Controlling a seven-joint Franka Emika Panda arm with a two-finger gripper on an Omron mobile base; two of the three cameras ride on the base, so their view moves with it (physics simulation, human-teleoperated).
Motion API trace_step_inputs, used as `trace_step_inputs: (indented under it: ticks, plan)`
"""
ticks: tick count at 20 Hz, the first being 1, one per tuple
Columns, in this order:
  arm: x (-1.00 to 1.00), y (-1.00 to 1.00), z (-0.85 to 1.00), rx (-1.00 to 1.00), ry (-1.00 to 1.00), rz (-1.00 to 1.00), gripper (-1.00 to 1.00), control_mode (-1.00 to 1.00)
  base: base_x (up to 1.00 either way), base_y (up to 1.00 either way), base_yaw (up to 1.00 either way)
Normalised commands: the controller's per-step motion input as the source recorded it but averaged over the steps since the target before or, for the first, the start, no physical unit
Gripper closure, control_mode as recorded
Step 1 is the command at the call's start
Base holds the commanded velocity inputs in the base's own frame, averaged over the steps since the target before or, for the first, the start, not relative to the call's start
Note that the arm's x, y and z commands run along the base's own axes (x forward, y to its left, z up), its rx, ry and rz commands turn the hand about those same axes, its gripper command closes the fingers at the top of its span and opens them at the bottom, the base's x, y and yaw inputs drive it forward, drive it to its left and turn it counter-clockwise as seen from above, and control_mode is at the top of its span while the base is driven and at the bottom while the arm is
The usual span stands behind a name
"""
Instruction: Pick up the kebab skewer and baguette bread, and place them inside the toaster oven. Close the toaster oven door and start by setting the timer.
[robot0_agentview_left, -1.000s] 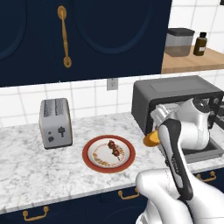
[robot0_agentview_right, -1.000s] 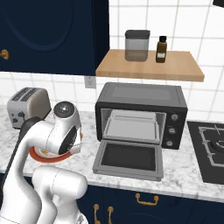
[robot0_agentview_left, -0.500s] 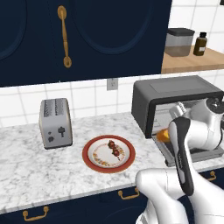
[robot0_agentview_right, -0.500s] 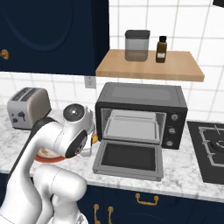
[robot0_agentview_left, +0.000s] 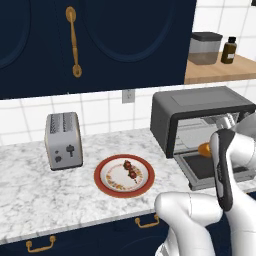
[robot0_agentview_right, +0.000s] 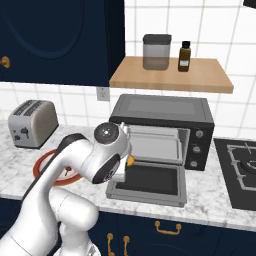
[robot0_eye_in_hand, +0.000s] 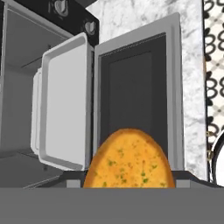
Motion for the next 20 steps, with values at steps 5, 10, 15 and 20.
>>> trace_step_inputs:
  ticks: [5,10,15,20]
  plan:
    - [-0.17,-0.22,0.06,0.01,-0.02,0.02,1.00,-1.00,0.00,0.00,0.00]
    - [0.24,-0.21,0.00,0.01,-0.06,0.00,1.00,-1.00,0.00,0.00,0.00]
    - [0.37,-0.34,0.02,0.02,-0.01,0.00,1.00,-1.00,0.00,0.00,0.00]
    - [0.25,-0.15,0.05,0.01,0.00,0.05,1.00,-1.00,0.00,0.00,0.00]
